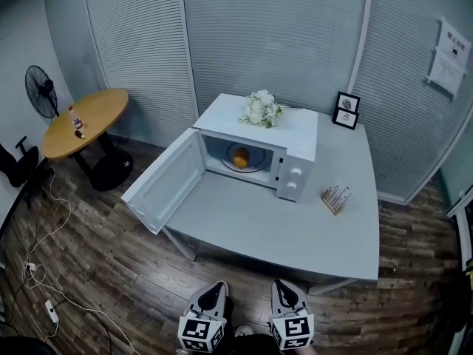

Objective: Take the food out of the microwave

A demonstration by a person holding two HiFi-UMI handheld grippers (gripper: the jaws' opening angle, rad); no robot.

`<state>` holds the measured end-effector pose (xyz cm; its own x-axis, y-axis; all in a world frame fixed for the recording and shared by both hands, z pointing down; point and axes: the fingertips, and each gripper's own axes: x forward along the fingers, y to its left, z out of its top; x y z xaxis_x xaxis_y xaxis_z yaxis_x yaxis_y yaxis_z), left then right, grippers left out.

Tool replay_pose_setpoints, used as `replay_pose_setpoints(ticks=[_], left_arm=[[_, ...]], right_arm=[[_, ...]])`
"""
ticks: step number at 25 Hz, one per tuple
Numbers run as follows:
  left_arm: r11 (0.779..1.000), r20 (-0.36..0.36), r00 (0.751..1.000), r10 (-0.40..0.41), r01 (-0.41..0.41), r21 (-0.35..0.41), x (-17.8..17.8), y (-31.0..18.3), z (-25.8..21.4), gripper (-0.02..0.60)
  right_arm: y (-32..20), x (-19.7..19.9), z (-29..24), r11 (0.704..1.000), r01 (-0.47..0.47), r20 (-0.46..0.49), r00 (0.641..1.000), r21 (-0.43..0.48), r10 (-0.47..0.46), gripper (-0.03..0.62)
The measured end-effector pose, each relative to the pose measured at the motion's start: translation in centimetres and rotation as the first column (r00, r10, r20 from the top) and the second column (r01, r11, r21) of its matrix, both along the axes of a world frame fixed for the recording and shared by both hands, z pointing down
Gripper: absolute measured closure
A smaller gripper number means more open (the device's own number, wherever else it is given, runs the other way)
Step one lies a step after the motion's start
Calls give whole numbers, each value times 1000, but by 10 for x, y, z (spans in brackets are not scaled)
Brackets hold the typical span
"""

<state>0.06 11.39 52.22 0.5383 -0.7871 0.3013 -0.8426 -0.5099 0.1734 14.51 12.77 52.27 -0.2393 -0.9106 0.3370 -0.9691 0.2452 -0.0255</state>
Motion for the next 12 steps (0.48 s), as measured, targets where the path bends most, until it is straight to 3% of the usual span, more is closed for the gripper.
replay_pose_setpoints(ticks=[12], left_arm=[[994,19,994,104,-105,16,1,-115,-1,575]], right_arm=[[-88,11,7,990,-137,-16,990,-20,137,589]])
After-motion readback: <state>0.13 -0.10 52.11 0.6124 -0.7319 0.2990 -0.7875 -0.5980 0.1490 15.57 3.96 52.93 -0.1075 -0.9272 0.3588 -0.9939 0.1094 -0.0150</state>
